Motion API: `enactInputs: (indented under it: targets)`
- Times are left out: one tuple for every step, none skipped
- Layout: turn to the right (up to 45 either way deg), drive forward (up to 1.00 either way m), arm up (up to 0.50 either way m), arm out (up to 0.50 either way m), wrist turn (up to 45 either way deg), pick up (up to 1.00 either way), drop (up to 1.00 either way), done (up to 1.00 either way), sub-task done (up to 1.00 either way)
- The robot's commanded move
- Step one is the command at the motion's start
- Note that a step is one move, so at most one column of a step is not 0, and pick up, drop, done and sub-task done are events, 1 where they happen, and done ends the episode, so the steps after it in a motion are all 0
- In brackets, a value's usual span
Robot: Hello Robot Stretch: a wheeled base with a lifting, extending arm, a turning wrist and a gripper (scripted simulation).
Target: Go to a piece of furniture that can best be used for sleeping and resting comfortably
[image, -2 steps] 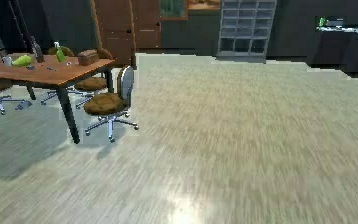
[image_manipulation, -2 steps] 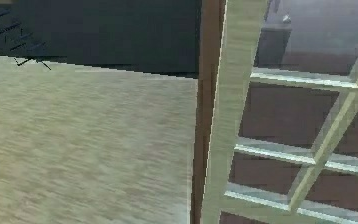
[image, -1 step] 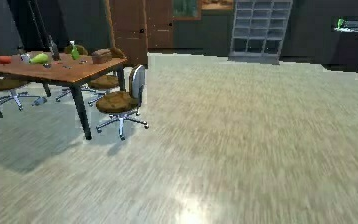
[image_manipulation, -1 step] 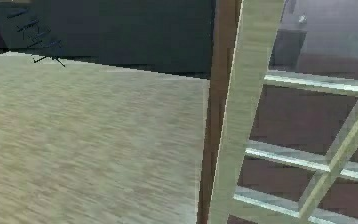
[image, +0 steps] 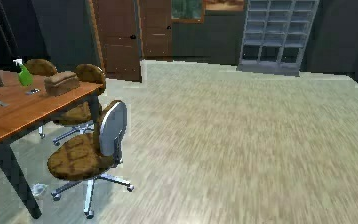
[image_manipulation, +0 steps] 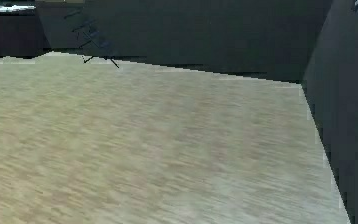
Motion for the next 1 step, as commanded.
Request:
enactInputs:
  targets:
    - [0.0, 1.0, 0.0, 0.0, 0.0, 0.0, 0.0, 0.0, 0.0]
